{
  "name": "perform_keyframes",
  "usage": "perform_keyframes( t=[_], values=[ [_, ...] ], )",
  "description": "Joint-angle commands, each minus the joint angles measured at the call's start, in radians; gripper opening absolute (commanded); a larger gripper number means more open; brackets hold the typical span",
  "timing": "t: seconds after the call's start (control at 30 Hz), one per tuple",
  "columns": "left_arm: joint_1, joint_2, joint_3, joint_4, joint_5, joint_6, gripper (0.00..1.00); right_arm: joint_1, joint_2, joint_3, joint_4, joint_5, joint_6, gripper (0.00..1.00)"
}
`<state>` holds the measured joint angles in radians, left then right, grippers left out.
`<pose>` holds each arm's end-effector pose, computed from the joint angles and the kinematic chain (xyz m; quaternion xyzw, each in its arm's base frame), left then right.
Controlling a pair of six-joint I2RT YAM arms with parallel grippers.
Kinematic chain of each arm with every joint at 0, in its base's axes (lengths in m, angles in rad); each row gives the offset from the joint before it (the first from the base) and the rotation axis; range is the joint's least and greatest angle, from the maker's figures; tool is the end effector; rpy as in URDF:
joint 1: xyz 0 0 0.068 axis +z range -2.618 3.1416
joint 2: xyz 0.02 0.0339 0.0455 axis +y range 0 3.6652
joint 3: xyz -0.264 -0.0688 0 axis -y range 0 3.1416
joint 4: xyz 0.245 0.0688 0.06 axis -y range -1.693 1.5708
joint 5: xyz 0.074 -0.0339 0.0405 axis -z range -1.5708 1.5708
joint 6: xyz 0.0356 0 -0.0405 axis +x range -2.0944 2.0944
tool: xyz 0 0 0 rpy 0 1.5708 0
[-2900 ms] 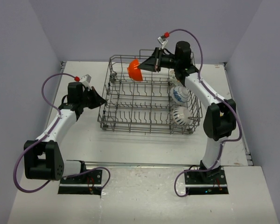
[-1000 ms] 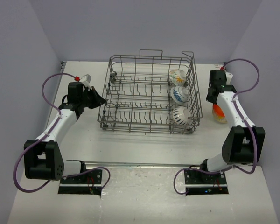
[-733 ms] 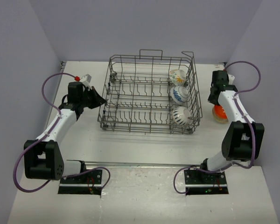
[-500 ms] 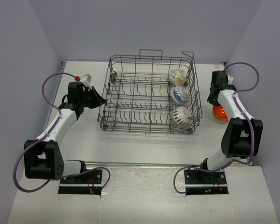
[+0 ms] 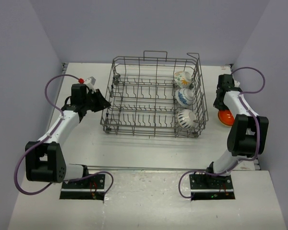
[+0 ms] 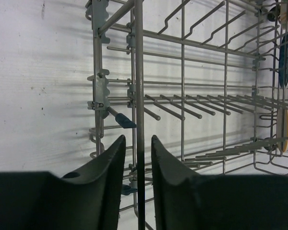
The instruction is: Unload the bowls from the dish rack
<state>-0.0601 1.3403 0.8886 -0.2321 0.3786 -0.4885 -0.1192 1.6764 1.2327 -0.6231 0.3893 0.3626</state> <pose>0.2880 -0.0305 0.2499 -0.1097 0.8840 -0.2778 0.3596 0.3424 -0.0546 0.2314 0.2735 0.9112 -0.1562 0.2656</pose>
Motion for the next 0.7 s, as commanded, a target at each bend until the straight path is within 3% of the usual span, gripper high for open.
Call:
perform_keyframes(
  t=[0.0, 0.03, 0.13, 0.4, 0.47, 0.67],
  values=[
    [-0.01, 0.007, 0.064, -0.038, 0.002, 0.016, 0.31, -0.011, 0.008, 0.024, 0.022, -0.015, 0.022, 0.0],
    [-0.01, 0.008, 0.073, -0.042, -0.001, 0.016, 0.37, -0.014, 0.011, 0.025, 0.022, -0.018, 0.024, 0.0],
    [-0.01, 0.013, 0.119, -0.07, -0.018, 0.027, 0.43, -0.02, 0.032, 0.033, 0.02, -0.035, 0.029, 0.0],
    [-0.012, 0.03, 0.298, -0.159, -0.043, 0.048, 0.6, -0.031, 0.071, 0.048, 0.023, -0.075, 0.035, 0.14],
    [-0.02, 0.023, 0.346, -0.176, -0.032, 0.048, 0.64, -0.033, 0.056, 0.044, 0.026, -0.079, 0.038, 0.24],
    [-0.093, 0.014, 0.461, -0.202, 0.04, 0.044, 0.69, -0.033, -0.013, 0.059, 0.019, -0.104, 0.035, 0.4]
  ],
)
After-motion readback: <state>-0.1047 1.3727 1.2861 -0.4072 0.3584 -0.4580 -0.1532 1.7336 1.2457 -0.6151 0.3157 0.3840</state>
